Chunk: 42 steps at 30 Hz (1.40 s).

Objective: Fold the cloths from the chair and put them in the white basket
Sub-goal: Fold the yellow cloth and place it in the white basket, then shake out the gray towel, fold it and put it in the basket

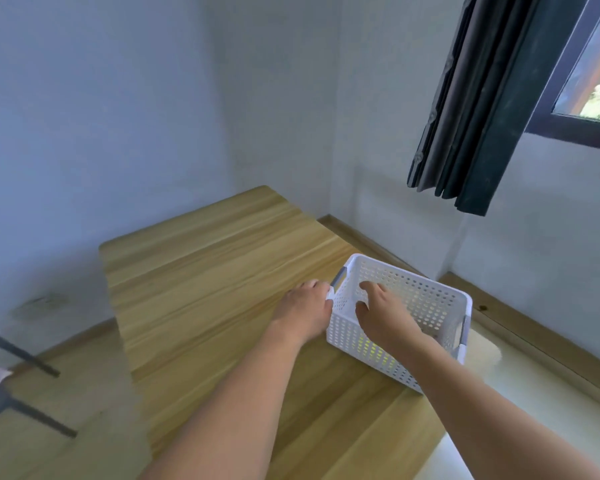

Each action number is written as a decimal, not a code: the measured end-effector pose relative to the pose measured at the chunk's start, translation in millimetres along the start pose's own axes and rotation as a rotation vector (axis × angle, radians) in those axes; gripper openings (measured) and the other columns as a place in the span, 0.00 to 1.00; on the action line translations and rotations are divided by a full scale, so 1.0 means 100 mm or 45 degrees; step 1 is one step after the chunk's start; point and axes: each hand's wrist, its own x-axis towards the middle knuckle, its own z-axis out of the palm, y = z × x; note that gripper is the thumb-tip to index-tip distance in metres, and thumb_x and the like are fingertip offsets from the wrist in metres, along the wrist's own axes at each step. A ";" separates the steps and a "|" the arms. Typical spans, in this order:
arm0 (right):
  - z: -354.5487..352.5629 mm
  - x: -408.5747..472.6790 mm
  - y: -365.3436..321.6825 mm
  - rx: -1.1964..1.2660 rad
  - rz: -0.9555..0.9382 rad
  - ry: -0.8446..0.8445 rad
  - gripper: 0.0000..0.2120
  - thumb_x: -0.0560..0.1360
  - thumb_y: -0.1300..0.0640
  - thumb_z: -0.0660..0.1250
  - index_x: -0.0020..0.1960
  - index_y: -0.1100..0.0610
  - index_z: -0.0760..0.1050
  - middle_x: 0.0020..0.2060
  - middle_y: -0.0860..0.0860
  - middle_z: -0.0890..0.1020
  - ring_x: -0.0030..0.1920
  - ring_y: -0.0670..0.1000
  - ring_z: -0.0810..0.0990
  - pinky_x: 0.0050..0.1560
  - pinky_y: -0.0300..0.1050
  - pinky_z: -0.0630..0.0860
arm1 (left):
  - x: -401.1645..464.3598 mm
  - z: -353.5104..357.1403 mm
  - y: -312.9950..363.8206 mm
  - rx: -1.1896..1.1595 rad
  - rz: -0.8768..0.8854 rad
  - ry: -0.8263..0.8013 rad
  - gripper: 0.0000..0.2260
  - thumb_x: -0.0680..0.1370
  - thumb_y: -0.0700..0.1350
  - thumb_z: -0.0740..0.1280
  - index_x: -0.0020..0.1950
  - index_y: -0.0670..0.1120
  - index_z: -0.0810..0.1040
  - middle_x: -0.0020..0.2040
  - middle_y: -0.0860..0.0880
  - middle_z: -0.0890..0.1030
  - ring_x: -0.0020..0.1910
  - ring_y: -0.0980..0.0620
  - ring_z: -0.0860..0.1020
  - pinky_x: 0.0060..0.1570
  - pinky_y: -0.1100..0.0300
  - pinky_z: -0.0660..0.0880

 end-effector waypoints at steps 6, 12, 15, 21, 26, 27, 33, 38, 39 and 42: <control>0.12 -0.77 -0.99 0.028 0.000 0.081 0.24 0.79 0.58 0.57 0.74 0.59 0.60 0.72 0.56 0.66 0.71 0.56 0.65 0.67 0.47 0.63 | -0.90 -0.61 -0.66 0.063 0.015 0.048 0.17 0.81 0.47 0.57 0.68 0.43 0.68 0.69 0.44 0.71 0.66 0.42 0.70 0.64 0.50 0.68; 0.26 -1.01 -1.54 0.024 -0.040 0.109 0.25 0.77 0.58 0.59 0.73 0.60 0.61 0.70 0.57 0.68 0.70 0.56 0.66 0.65 0.45 0.64 | -1.43 -1.00 -1.07 0.065 0.012 0.147 0.20 0.82 0.48 0.56 0.72 0.44 0.65 0.71 0.44 0.69 0.68 0.44 0.68 0.66 0.50 0.67; 0.43 -1.14 -1.84 0.029 -0.039 0.116 0.25 0.77 0.59 0.59 0.73 0.60 0.62 0.70 0.57 0.68 0.70 0.56 0.66 0.66 0.45 0.64 | -1.68 -1.12 -1.34 0.109 0.050 0.170 0.20 0.81 0.49 0.57 0.72 0.44 0.65 0.71 0.45 0.69 0.68 0.44 0.68 0.66 0.51 0.67; 0.80 -1.41 -2.80 0.003 -0.073 0.142 0.26 0.77 0.58 0.59 0.74 0.59 0.60 0.72 0.56 0.66 0.71 0.55 0.66 0.66 0.44 0.64 | -2.17 -1.59 -2.18 0.072 0.068 0.273 0.20 0.81 0.49 0.57 0.72 0.44 0.65 0.71 0.45 0.69 0.68 0.44 0.68 0.65 0.50 0.68; 1.35 -1.61 -3.79 0.052 -0.039 0.182 0.25 0.78 0.56 0.59 0.74 0.58 0.61 0.72 0.55 0.65 0.71 0.54 0.65 0.67 0.45 0.63 | -2.63 -1.93 -3.07 -0.098 0.125 0.310 0.19 0.82 0.50 0.57 0.71 0.44 0.66 0.69 0.45 0.71 0.67 0.46 0.69 0.65 0.51 0.69; 1.45 -1.65 -3.96 0.058 -0.032 0.169 0.25 0.78 0.56 0.59 0.74 0.58 0.61 0.72 0.54 0.65 0.71 0.54 0.65 0.67 0.45 0.63 | -2.71 -2.02 -3.24 -0.106 0.134 0.304 0.20 0.82 0.50 0.56 0.71 0.44 0.66 0.69 0.46 0.71 0.67 0.46 0.69 0.65 0.51 0.69; 1.75 -1.85 -4.69 0.065 0.037 0.162 0.25 0.78 0.56 0.58 0.75 0.57 0.59 0.73 0.53 0.65 0.70 0.54 0.67 0.66 0.46 0.65 | -3.12 -2.48 -4.11 0.030 0.084 0.233 0.20 0.82 0.49 0.56 0.72 0.44 0.65 0.70 0.46 0.69 0.68 0.46 0.68 0.65 0.50 0.68; 2.09 -1.92 -5.14 0.097 0.016 0.150 0.25 0.78 0.56 0.58 0.74 0.57 0.60 0.72 0.54 0.66 0.69 0.54 0.67 0.66 0.47 0.65 | -3.45 -2.56 -4.74 0.282 0.108 0.107 0.18 0.82 0.48 0.54 0.71 0.45 0.66 0.71 0.46 0.68 0.67 0.46 0.67 0.65 0.51 0.67; 2.18 -1.95 -5.25 0.106 0.026 0.140 0.25 0.78 0.56 0.58 0.74 0.57 0.60 0.72 0.54 0.66 0.69 0.54 0.67 0.66 0.47 0.65 | -3.52 -2.57 -4.86 0.288 0.111 0.097 0.18 0.82 0.48 0.54 0.70 0.45 0.66 0.70 0.46 0.69 0.67 0.46 0.67 0.65 0.52 0.67; 2.46 -1.99 -5.64 0.092 0.030 0.092 0.25 0.78 0.57 0.58 0.74 0.58 0.60 0.72 0.54 0.66 0.70 0.54 0.66 0.67 0.46 0.64 | -3.69 -2.68 -5.28 0.264 0.121 0.120 0.17 0.81 0.48 0.55 0.69 0.45 0.67 0.69 0.46 0.70 0.66 0.46 0.69 0.64 0.53 0.67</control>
